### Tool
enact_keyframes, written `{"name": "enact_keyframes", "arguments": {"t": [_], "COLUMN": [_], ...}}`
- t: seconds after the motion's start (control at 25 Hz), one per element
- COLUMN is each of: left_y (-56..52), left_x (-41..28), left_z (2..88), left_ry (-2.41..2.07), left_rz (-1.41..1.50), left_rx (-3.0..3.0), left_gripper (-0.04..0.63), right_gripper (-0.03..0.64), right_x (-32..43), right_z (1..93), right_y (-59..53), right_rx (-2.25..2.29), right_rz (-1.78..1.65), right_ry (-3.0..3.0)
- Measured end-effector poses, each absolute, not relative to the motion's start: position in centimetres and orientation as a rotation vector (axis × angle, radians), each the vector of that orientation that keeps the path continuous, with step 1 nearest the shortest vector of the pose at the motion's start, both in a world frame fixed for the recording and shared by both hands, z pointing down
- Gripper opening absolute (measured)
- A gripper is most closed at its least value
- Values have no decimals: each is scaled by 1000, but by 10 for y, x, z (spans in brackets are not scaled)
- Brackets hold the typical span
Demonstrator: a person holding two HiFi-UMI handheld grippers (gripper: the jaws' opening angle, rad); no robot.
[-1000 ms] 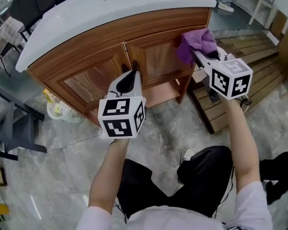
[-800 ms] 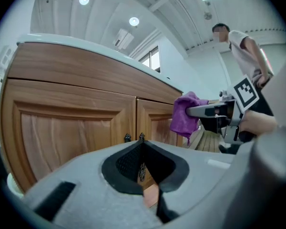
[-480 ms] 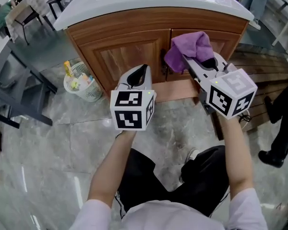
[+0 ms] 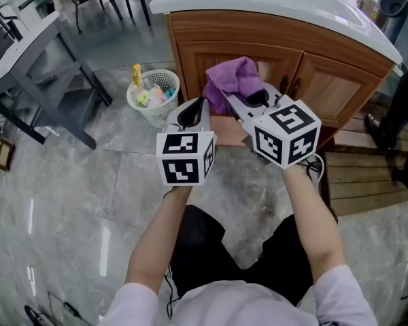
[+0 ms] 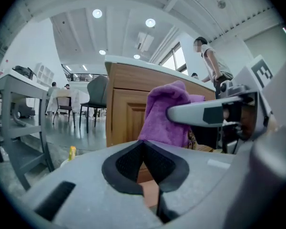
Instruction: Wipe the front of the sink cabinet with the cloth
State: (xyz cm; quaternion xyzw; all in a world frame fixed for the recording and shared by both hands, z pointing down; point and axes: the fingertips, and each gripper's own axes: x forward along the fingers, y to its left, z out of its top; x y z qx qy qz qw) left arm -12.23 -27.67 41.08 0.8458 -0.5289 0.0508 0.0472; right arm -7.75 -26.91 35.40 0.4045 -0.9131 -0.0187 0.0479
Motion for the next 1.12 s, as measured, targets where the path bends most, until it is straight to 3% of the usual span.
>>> {"name": "enact_keyframes", "arguments": {"t": [0.44,1.12], "left_y": [-264,-275], "left_x": [-198,-125], "left_z": [423,425], "left_ry": [-1781,-1621], "left_rz": [168,180], "left_rx": [2439,2558], "left_gripper": [6,6], "right_gripper": [72,72], "right_x": [-158,-75], "right_z": [398,410], "right_y": [-302,-303], "right_rx": [1126,1271], "right_rz": [-97,-137], "right_ry": [-2771,-2641]}}
